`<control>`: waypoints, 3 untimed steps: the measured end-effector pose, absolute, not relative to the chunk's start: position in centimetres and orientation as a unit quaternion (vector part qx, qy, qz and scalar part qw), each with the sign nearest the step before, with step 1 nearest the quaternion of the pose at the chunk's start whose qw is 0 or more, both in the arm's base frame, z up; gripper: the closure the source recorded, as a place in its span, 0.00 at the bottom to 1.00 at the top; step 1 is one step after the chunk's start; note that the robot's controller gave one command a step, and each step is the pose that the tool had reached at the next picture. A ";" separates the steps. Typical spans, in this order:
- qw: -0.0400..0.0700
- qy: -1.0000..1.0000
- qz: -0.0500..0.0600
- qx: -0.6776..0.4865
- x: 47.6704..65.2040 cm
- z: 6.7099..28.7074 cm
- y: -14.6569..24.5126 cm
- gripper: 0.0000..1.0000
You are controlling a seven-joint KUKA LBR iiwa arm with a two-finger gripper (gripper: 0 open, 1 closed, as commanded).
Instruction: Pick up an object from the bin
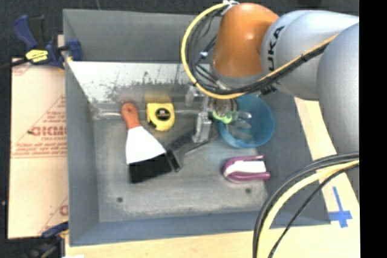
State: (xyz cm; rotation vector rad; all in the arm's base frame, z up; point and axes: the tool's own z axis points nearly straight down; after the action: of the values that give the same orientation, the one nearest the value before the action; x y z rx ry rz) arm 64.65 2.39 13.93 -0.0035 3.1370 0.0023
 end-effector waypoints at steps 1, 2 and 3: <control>0.002 1.000 0.001 -0.001 64.6 13.9 2.4 0.00; 0.000 0.998 0.001 -0.055 58.8 7.5 5.0 0.00; 0.008 0.998 0.000 -0.055 62.0 7.2 5.7 1.00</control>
Offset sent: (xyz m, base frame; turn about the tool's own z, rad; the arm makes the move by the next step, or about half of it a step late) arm -0.0560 0.0263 -0.0618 -0.1086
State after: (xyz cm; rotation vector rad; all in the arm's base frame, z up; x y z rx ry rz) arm 62.04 5.69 7.21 -0.1722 3.1214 0.0008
